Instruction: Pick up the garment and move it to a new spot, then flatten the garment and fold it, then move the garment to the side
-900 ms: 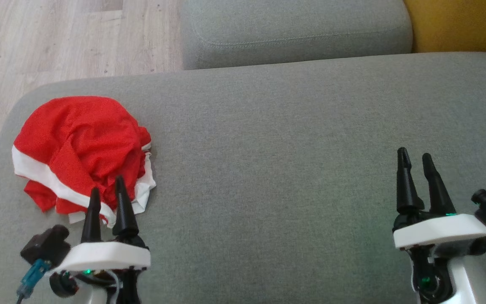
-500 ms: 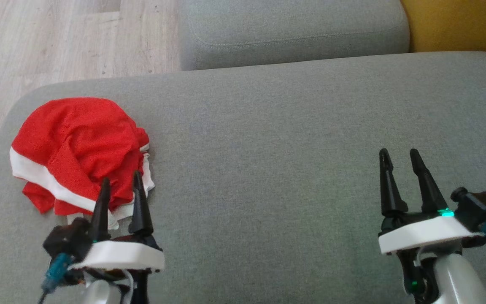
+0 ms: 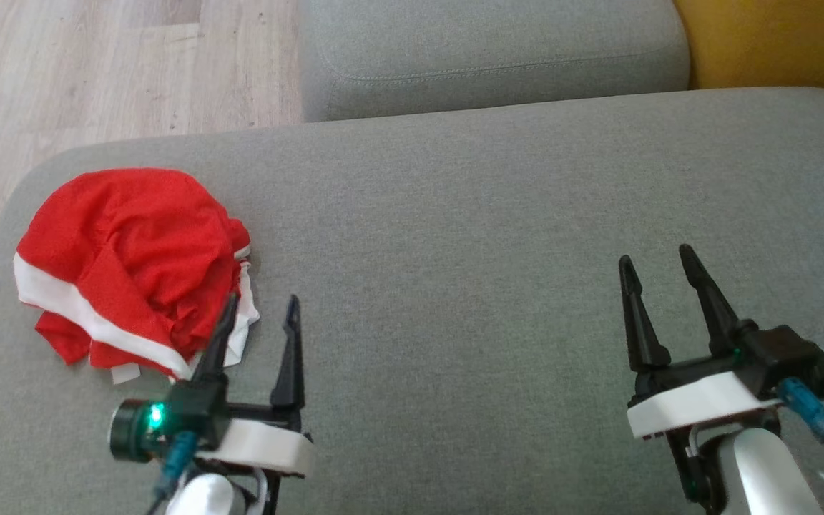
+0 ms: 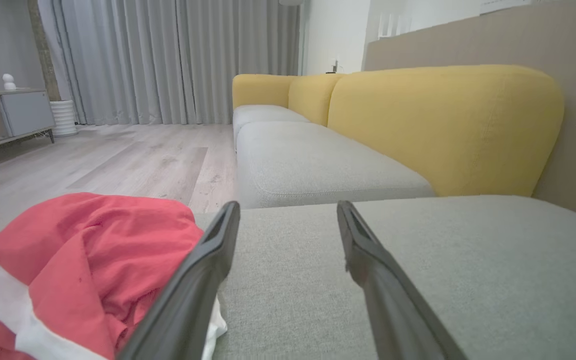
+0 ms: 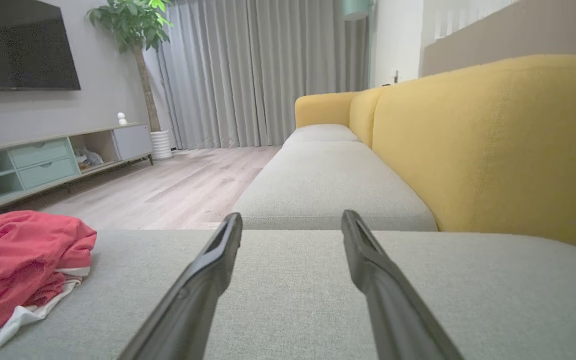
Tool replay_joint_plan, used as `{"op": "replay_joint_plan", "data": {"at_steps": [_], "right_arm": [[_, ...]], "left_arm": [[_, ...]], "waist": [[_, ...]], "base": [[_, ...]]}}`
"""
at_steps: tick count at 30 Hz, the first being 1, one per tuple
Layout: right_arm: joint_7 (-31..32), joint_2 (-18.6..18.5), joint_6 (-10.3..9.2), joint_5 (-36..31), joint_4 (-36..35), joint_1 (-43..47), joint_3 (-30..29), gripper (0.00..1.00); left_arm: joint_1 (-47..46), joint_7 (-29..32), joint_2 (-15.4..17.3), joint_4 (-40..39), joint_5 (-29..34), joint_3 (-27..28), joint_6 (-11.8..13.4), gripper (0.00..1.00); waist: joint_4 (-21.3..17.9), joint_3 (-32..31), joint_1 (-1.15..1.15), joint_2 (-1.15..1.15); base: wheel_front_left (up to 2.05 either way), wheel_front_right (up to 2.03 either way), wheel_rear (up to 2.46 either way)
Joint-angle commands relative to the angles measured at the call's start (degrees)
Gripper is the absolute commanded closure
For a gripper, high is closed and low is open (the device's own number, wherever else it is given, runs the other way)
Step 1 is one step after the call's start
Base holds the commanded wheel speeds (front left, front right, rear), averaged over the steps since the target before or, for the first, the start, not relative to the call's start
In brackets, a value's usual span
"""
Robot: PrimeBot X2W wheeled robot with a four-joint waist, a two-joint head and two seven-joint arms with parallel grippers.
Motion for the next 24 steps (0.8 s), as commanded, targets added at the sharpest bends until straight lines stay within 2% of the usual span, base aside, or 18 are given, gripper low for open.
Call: {"op": "replay_joint_plan", "data": {"at_steps": [1, 7, 10, 15, 18, 24], "right_arm": [[-1.12, -0.39, 0.34, -3.57, -2.91, -2.28, 1.22, 0.0], [-1.96, -0.4, 0.36, -7.14, -3.09, -1.88, 1.31, 0.0], [-2.47, -0.41, 0.37, -8.05, -3.33, -1.73, 1.32, 0.0], [-3.32, -0.43, 0.39, -5.14, -2.96, -0.91, 1.33, 0.0], [-3.99, -0.44, 0.4, 0.12, -1.23, -0.35, 1.58, 0.0], [-5.01, -0.46, 0.42, 2.49, 3.22, -0.51, 1.99, 0.0]], "left_arm": [[-3.9, -1.05, 1.45, -1.07, 2.67, -0.12, 1.06, 0.0], [-4.55, -1.88, 1.73, 0.27, 4.76, -2.02, 2.71, 0.0], [-4.0, -2.39, 0.62, -0.31, 2.63, -1.04, 3.1, 0.0], [-3.08, -3.23, 0.1, -0.66, 2.18, 0.58, 2.25, 0.0], [-1.74, -3.9, -1.58, -1.04, 1.44, 2.77, 1.11, 0.0], [-0.51, -4.91, -2.87, 0.4, 4.65, 4.42, -0.92, 0.0]], "waist": [[0.0, -0.06, 0.0, 0.0], [0.1, -0.27, 0.0, 0.0], [0.12, -0.33, 0.0, 0.0], [-0.07, -0.43, 0.0, 0.0], [-0.36, -0.57, 0.0, 0.0], [-0.58, -0.78, 0.0, 0.0]], "base": [[0.0, 0.0, 0.0], [0.0, 0.0, 0.0], [0.0, 0.0, 0.0], [0.0, 0.0, 0.0], [0.0, 0.0, 0.0], [0.0, 0.0, 0.0]]}}
